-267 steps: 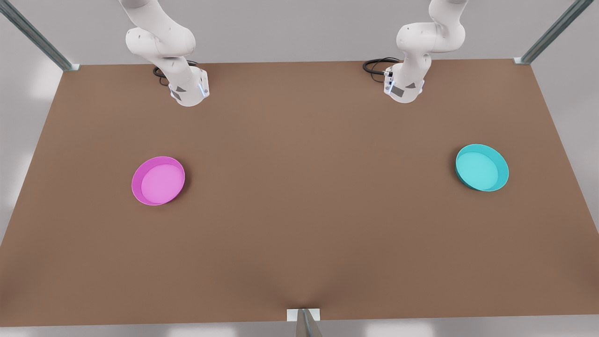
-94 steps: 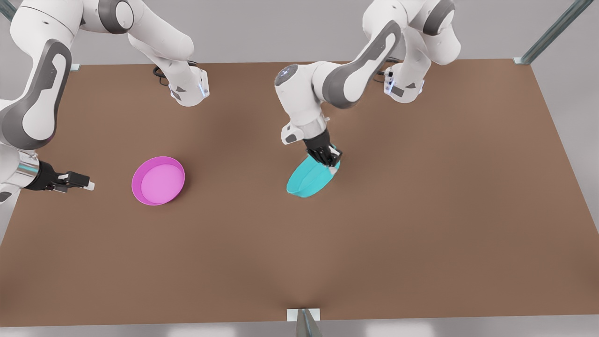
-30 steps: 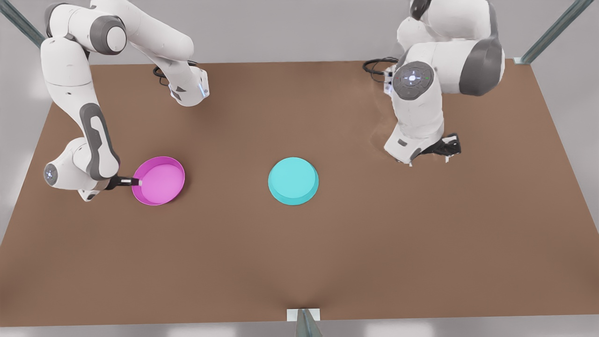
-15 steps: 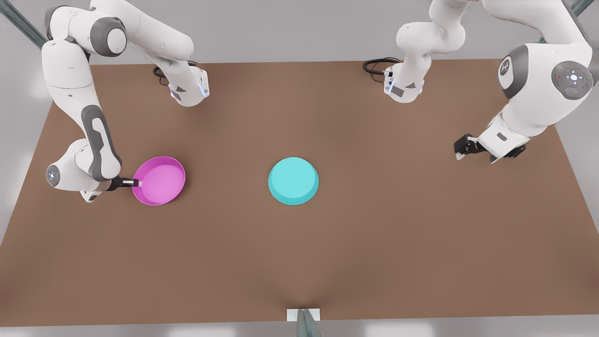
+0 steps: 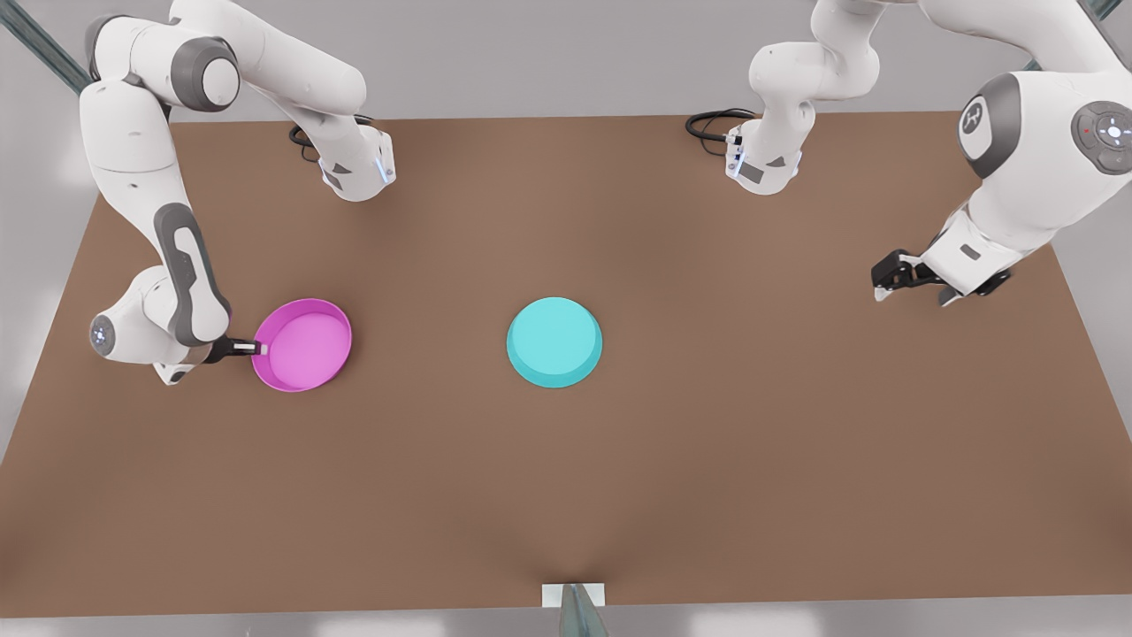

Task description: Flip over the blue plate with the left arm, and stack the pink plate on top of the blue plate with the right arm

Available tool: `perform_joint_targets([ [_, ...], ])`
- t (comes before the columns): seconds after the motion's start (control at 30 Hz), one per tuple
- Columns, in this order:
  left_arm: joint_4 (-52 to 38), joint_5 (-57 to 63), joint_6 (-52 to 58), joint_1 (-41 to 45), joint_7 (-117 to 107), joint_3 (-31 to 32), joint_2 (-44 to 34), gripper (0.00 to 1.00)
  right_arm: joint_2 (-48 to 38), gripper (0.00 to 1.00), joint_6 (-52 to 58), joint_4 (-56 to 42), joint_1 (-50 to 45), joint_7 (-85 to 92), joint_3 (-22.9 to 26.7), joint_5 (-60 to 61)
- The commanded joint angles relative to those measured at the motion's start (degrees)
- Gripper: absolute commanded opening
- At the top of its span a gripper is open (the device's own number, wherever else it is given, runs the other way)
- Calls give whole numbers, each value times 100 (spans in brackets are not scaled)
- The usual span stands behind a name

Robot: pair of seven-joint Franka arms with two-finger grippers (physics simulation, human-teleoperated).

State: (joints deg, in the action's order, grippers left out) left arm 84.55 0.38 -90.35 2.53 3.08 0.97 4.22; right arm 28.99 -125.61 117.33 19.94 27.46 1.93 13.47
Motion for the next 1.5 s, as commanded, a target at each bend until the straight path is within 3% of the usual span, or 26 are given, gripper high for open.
perform_joint_targets([
  [0.0,0,-12,0,-34,-1,0,0,100,2,22,-7,-8,1,-39,1,-63],
  [0.4,0,-12,0,-34,-1,0,0,100,-103,21,133,-193,1,102,-131,-37],
  [0.47,0,-12,-9,-34,8,9,9,100,-191,21,977,-720,-157,75,-131,200],
  [0.63,9,-12,-8,-34,8,35,0,100,-235,21,960,-817,-315,75,-140,165],
  [0.67,9,-12,0,-34,8,52,0,100,-227,41,933,-826,-324,75,-131,147],
  [0.7,9,-12,9,-34,8,61,-9,100,-218,74,924,-826,-324,58,-140,147],
  [0.73,17,-12,9,-34,8,53,-18,100,-209,99,916,-861,-359,58,-140,147],
  [1.0,44,-12,27,-34,8,53,0,100,90,99,485,-1098,-359,-109,-140,191],
  [1.03,44,-12,27,-34,8,53,-9,100,125,70,485,-1177,-359,-109,-140,191],
  [1.1,53,-12,27,-34,8,53,0,100,134,41,485,-1168,-359,-109,-140,200],
  [1.13,53,-12,27,-34,-1,53,0,100,169,38,485,-1168,-359,-101,-140,191],
  [1.3,53,-12,35,-34,-1,53,-9,100,160,42,362,-1186,-342,-57,-140,147],
  [1.47,53,-12,35,-34,-10,53,-9,100,415,71,353,-1441,-280,-30,-140,156],
])
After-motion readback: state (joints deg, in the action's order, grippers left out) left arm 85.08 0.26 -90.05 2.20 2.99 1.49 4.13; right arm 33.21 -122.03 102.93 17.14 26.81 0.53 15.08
